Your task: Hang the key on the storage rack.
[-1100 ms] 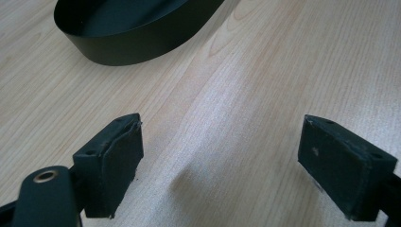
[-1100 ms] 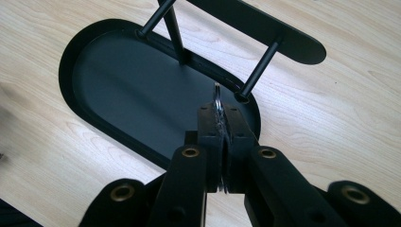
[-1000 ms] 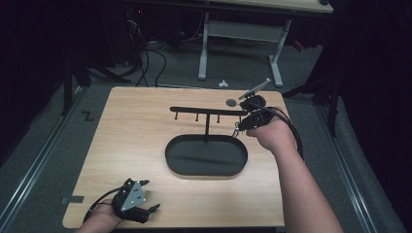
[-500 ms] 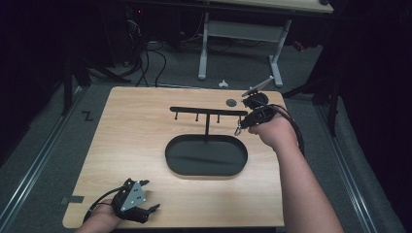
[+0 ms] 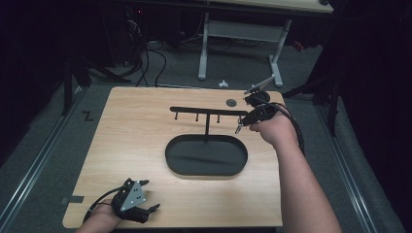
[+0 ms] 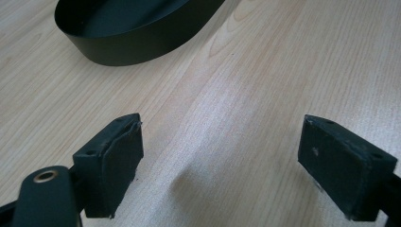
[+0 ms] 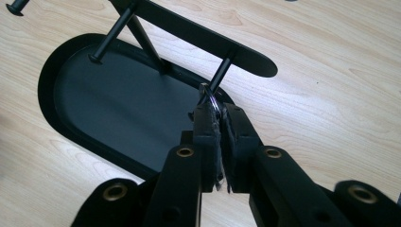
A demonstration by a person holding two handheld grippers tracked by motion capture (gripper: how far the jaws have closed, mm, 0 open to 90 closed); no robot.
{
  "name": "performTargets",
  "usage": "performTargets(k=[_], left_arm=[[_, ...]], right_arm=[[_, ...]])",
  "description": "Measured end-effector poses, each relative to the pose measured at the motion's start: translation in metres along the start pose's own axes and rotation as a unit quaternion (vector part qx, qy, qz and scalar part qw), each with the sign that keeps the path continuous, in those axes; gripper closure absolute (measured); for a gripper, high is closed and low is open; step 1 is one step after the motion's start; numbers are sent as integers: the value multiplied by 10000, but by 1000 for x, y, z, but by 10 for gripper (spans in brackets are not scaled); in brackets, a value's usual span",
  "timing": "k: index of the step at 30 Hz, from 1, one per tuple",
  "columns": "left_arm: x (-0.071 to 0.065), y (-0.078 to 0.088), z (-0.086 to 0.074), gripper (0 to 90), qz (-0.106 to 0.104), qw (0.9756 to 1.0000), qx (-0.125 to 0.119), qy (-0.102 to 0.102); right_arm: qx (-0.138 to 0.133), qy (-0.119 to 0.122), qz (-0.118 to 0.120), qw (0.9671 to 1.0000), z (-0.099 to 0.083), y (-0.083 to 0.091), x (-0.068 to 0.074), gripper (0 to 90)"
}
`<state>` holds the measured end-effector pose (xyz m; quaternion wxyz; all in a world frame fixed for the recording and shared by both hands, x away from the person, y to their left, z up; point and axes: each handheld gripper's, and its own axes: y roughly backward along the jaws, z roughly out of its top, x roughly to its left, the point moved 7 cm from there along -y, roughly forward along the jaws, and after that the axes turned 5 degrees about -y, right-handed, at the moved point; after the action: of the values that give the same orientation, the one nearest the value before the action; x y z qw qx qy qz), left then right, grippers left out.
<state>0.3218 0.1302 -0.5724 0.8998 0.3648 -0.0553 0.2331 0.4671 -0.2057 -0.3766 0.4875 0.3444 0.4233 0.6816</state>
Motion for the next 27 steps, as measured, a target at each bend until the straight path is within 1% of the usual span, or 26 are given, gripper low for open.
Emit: performTargets(k=[2,3,12,13,19,20,21,27], left_arm=[[0,0,0,153,-5,10000,-1,1],[0,0,0,154,-5,10000,-4,-8],[0,0,0,153,1,10000,-11,-10],[0,0,0,154,3,10000,-10,-14],[0,0,0,153,6,10000,-5,-14],[0,0,0,153,8,10000,-5,-16],[0,0,0,153,8,10000,-5,-15],[-1,-1,0,153,17,10000,3,-10]], right_arm=[[-17,-11,-37,10000,0,-1,-1,824],[-79,-60,-51,9999,1,-1,-1,798],[-144,-61,-49,9999,-1,2,-2,778],[-122,-56,-78,9999,-2,2,-3,772],[-145,-69,-51,9999,-9,-1,-4,742],[-115,-75,-68,9999,-11,-1,-4,735],[-88,-73,-37,9999,-14,-2,-5,721],[-69,-61,-51,9999,-21,-4,-6,706]])
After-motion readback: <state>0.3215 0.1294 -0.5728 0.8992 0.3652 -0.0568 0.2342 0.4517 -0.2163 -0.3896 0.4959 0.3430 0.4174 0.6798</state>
